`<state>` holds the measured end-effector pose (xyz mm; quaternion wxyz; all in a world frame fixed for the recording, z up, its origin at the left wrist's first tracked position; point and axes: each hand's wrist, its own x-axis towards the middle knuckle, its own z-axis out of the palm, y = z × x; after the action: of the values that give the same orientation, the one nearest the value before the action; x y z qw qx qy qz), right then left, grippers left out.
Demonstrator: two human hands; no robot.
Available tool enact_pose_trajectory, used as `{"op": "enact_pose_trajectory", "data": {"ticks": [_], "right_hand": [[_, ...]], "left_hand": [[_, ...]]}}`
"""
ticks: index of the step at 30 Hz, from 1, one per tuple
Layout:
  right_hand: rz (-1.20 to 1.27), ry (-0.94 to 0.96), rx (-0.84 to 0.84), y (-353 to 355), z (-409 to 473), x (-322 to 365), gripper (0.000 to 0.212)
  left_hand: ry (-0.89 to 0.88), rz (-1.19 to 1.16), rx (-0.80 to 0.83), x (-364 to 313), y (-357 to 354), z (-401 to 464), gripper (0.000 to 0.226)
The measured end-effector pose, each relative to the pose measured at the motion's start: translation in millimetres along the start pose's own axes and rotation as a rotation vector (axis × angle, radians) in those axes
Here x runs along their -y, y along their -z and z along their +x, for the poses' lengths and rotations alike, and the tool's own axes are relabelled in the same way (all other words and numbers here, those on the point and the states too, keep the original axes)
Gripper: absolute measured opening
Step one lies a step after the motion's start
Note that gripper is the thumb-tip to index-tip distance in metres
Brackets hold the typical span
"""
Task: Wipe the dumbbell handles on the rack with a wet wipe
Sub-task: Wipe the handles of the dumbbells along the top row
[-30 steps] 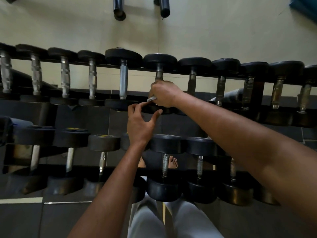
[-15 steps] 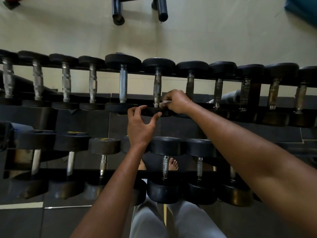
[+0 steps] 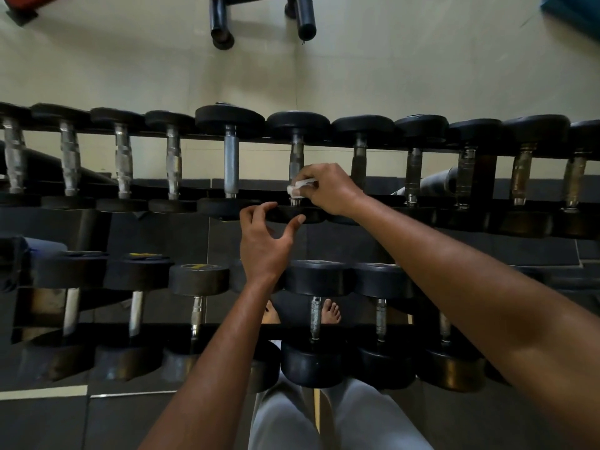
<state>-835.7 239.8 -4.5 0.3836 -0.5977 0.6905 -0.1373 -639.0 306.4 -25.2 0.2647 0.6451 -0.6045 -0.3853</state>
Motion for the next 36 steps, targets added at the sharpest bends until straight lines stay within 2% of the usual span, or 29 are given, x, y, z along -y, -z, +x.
{"op": "enact_pose_trajectory", "data": {"ticks": [4,7,10,14,18,23,27,29,33,36], "right_hand": [[-0.230,0.148,0.082,-2.9,-2.7,-0.9,0.024],[-0.266,0.190,0.049,-4.0,-1.6,-4.5,0.025],[-0.187,0.171,-0.154,-2.0,12.5,-4.8,0.021],[0.016,0.008,-0.501,3.5,44.0,4.6,0.011],[0.155,-0.142,-0.622,-10.1,49.2,10.9,0.013],[0.348,-0.237,-0.603,-15.6,49.9,15.8,0.017],[0.779,-0.515,-0.564,-12.4,55.8,16.0,0.022],[0.978,-0.619,-0.487,-7.1,58.5,17.6,0.021],[1.095,-0.708,-0.306,3.9,64.4,17.2,0.020],[1.142,-0.691,-0.251,8.0,65.6,16.4,0.022]], "left_hand": [[0.004,0.003,0.010,-1.0,2.8,-0.3,0.060],[0.005,-0.006,0.014,0.0,2.7,-0.5,0.060],[0.002,-0.014,0.013,1.4,1.9,-0.5,0.059],[-0.009,-0.010,0.000,2.1,2.0,0.0,0.058],[-0.008,-0.009,-0.003,1.5,1.5,-0.6,0.060],[-0.007,-0.021,-0.011,0.2,1.6,-1.0,0.061],[-0.006,-0.021,-0.012,-0.1,3.1,-0.3,0.060],[-0.010,-0.025,-0.007,-0.4,3.2,0.3,0.060],[-0.013,-0.030,-0.005,-1.5,3.5,-0.3,0.059],[-0.011,-0.029,-0.005,-2.2,4.3,0.8,0.059]]}}
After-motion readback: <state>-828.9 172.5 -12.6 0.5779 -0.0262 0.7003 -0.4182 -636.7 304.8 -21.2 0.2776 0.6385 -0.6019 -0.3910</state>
